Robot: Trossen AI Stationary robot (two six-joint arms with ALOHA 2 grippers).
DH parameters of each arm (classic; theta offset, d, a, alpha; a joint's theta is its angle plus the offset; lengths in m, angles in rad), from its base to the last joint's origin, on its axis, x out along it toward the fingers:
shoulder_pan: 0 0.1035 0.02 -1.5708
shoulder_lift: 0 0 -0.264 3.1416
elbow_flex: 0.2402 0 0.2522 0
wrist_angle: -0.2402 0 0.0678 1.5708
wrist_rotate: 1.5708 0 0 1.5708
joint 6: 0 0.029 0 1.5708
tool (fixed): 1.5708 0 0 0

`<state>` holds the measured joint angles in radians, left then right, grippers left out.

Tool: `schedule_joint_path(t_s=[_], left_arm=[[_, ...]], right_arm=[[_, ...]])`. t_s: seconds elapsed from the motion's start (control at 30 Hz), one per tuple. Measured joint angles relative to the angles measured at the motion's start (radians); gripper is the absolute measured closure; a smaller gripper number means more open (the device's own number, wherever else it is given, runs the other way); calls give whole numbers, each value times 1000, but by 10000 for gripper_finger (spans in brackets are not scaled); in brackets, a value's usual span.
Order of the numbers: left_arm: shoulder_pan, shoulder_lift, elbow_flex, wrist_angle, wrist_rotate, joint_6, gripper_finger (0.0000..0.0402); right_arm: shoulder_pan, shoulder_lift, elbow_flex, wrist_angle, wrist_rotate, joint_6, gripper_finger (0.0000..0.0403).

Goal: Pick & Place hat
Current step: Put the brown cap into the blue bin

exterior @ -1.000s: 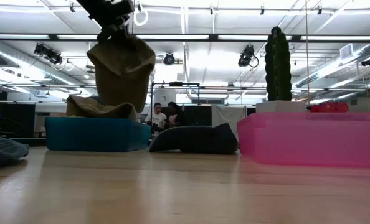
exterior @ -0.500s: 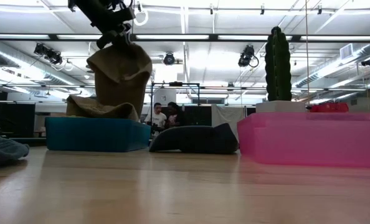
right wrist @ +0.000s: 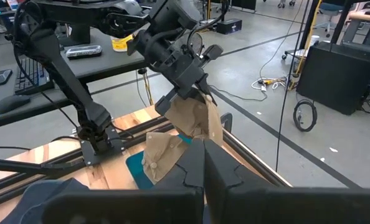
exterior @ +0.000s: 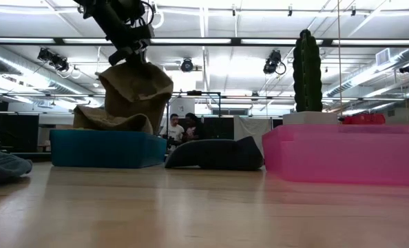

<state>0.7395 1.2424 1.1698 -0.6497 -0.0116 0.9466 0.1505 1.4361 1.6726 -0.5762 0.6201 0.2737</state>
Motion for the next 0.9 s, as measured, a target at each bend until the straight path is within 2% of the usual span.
schedule_joint_path(t_s=[0.33, 0.5, 0.67, 0.8, 0.9], left_arm=[[35, 3, -5, -22, 39, 8, 398], [28, 2, -114, -8, 39, 10, 398], [-28, -3, -209, 31, -113, 11, 398], [-79, -29, -222, 71, -172, 50, 398], [-110, -53, -223, 133, -294, 90, 398]], right_arm=[[0, 0, 0, -1, 0, 0, 403], [0, 0, 0, -1, 1, 2, 403], [0, 0, 0, -1, 1, 6, 403], [0, 0, 0, -1, 2, 6, 403], [0, 0, 0, -2, 8, 6, 403]])
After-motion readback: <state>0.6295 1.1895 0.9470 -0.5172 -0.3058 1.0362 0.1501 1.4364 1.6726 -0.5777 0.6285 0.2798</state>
